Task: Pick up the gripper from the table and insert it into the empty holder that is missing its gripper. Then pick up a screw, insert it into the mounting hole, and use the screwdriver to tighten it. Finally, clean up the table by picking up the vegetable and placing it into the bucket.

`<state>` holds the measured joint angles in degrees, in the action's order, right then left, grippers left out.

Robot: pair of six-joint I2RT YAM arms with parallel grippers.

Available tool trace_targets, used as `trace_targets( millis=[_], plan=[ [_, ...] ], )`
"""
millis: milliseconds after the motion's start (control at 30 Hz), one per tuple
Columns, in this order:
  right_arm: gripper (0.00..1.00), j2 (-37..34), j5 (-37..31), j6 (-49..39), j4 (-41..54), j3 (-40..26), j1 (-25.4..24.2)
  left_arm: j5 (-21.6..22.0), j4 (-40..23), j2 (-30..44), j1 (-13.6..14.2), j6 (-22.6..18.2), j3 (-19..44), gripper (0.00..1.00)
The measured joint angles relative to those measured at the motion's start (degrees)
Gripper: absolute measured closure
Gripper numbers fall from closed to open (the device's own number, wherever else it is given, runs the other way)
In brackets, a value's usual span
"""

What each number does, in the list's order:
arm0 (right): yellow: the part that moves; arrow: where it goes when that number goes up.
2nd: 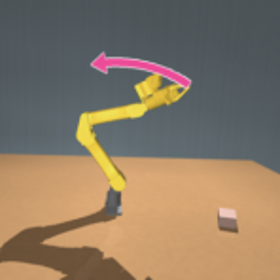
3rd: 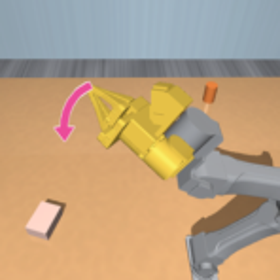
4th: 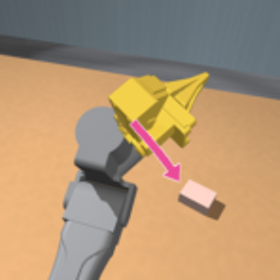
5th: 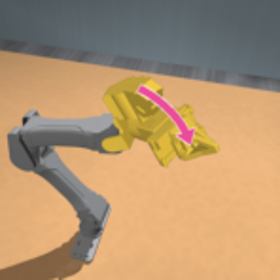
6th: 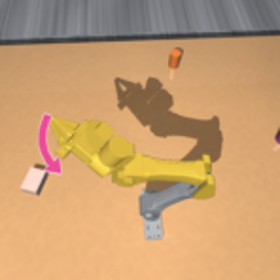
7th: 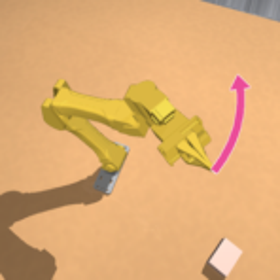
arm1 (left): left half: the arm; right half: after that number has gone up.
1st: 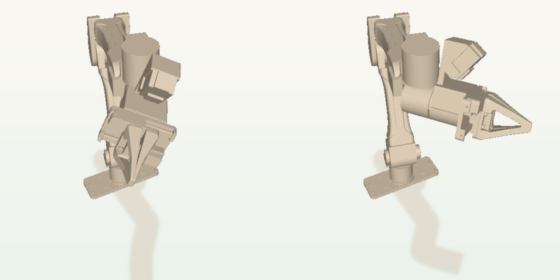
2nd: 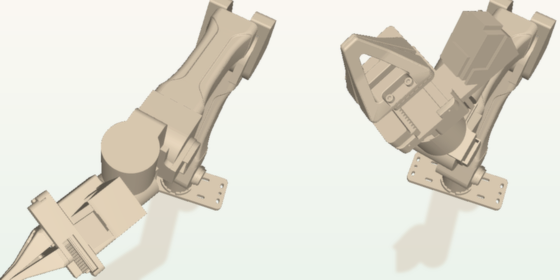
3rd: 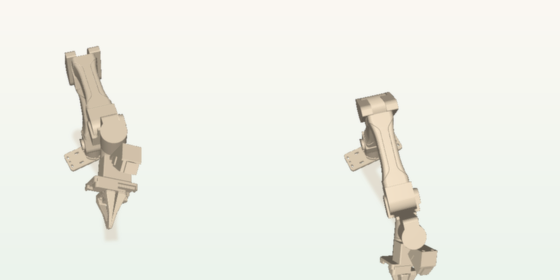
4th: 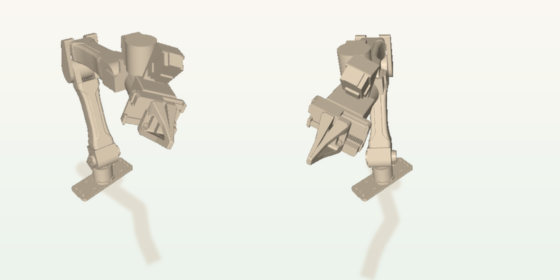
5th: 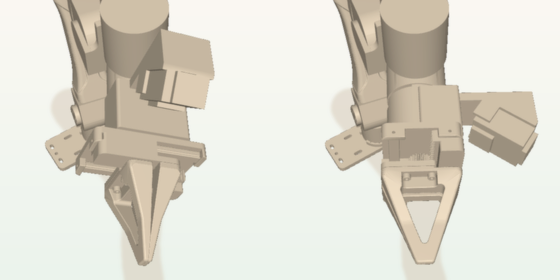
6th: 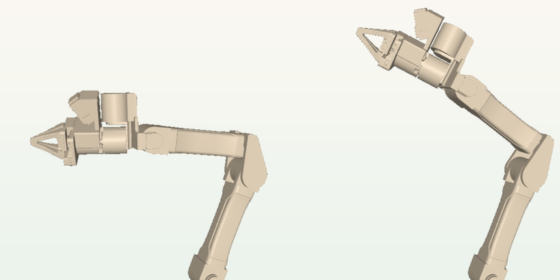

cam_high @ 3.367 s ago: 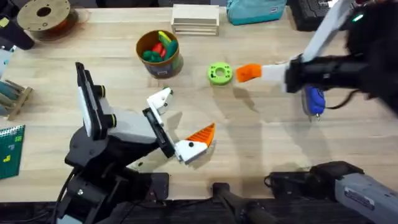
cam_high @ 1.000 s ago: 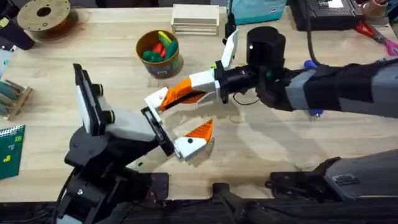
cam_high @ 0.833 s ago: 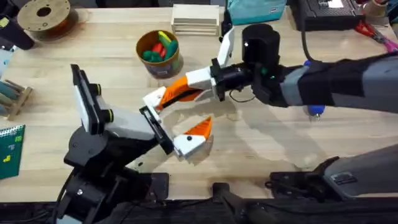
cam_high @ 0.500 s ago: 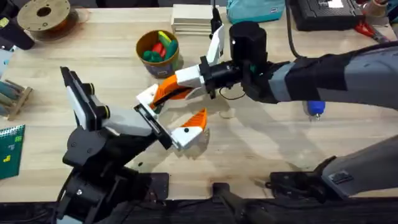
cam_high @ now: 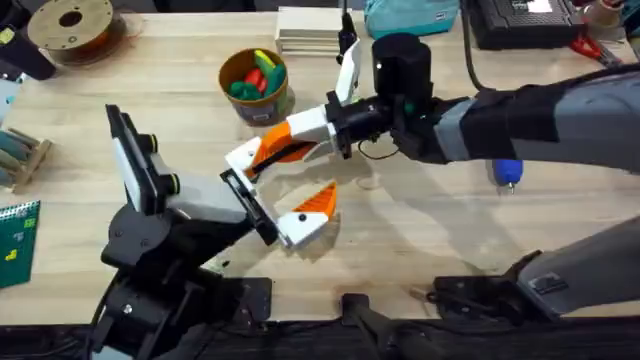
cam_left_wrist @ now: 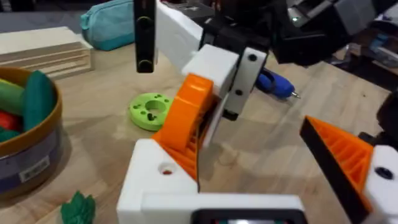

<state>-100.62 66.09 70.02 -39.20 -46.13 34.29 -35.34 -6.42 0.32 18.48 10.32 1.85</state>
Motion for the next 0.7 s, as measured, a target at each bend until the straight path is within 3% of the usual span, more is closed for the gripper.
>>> trace_targets(
  millis=[667, 700],
  plan=[
    [0.984, -0.3, 3.0, -1.5, 0.2, 0.0, -0.6, -2.4, -0.3, 0.0, 0.0, -1.4, 0.0, 0.014],
    [0.947, -0.3, 3.1, -1.4, 0.2, 0.0, -0.6, -2.4, -0.3, 0.0, 0.0, -1.5, 0.0, 0.014]
  ],
)
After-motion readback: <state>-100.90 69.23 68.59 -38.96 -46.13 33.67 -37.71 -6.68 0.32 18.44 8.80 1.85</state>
